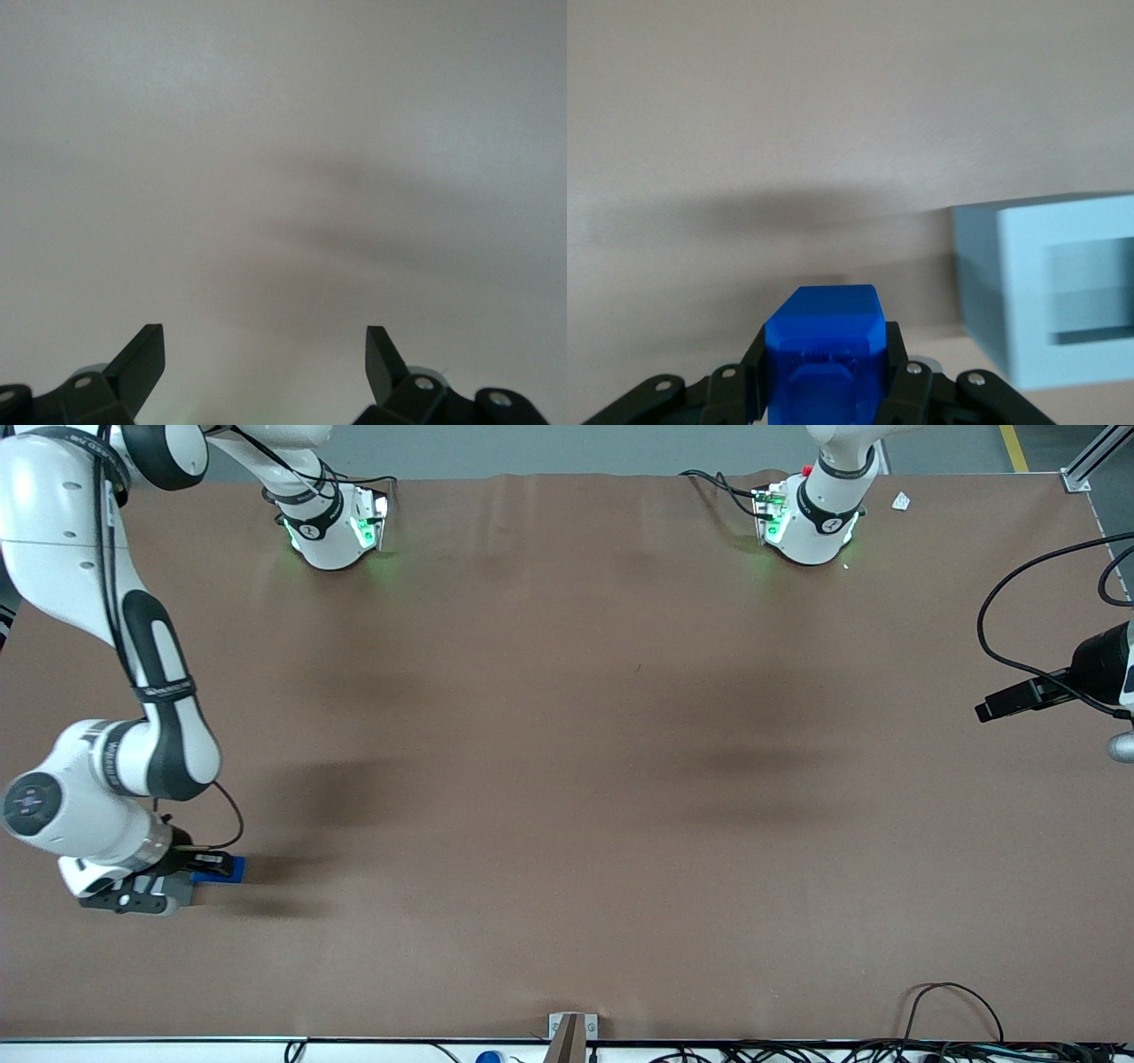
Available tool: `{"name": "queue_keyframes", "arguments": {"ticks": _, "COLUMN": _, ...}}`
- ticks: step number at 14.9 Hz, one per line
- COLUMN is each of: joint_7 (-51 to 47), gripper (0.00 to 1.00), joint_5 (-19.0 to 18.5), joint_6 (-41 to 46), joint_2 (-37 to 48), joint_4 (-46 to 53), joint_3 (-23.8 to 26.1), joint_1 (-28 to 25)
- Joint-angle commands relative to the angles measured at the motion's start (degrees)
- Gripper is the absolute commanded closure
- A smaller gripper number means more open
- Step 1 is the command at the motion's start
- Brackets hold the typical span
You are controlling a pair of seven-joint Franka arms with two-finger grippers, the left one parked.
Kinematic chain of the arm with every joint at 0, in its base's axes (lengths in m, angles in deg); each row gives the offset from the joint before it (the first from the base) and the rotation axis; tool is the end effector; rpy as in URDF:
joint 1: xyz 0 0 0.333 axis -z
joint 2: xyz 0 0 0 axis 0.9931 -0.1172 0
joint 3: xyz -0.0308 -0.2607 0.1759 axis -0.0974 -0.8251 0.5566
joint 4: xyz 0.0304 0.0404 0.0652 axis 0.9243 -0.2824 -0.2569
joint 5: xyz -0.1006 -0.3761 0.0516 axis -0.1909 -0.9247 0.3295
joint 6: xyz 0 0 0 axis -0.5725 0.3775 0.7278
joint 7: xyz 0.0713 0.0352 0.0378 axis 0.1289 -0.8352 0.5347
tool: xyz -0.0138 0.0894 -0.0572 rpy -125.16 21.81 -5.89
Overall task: Insert blue part into gray base with right arm
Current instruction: 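Carry the blue block over the gray base's square hole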
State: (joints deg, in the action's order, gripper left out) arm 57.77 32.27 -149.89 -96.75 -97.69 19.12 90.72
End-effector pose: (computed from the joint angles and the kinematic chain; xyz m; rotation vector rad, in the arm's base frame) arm 0.7261 -0.0846 0.2792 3.1110 -0.1121 0.1160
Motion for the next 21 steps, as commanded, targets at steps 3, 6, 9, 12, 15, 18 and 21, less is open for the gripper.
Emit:
{"name": "queue_keyframes", "arguments": {"ticks": 3, "joint_7": 7.10, "gripper": 1.00, "joint_5": -1.05, "joint_6": 4.85, "joint_2": 0.40, "joint_4": 3.97, "joint_3": 0.73, "joint_1": 3.71}}
{"name": "queue_keyframes", "arguments": {"ticks": 6, "joint_7": 13.15, "gripper": 1.00, "joint_5": -0.88, "joint_6": 4.24, "joint_2": -0.03, "joint_4": 4.67, "joint_3": 0.73, "joint_1": 6.95}}
{"name": "queue_keyframes", "arguments": {"ticks": 9, "joint_7": 14.49, "gripper": 1.00, "joint_5": -0.88, "joint_6": 4.15, "joint_2": -0.30, "joint_4": 5.99, "joint_3": 0.73, "joint_1": 8.72}}
{"name": "queue_keyframes", "arguments": {"ticks": 12, "joint_7": 14.23, "gripper": 1.00, "joint_5": -0.44, "joint_6": 3.97, "joint_2": -0.91, "joint_4": 6.96, "joint_3": 0.82, "joint_1": 9.60}}
{"name": "queue_keyframes", "arguments": {"ticks": 15, "joint_7": 13.79, "gripper": 1.00, "joint_5": 0.87, "joint_6": 3.97, "joint_2": -2.14, "joint_4": 7.93, "joint_3": 0.91, "joint_1": 9.87}}
{"name": "queue_keyframes", "arguments": {"ticks": 18, "joint_7": 13.79, "gripper": 1.00, "joint_5": 1.49, "joint_6": 3.27, "joint_2": -2.76, "joint_4": 7.93, "joint_3": 0.82, "joint_1": 10.22}}
{"name": "queue_keyframes", "arguments": {"ticks": 21, "joint_7": 13.79, "gripper": 1.00, "joint_5": 2.98, "joint_6": 2.39, "joint_2": -3.72, "joint_4": 8.36, "joint_3": 0.91, "joint_1": 10.83}}
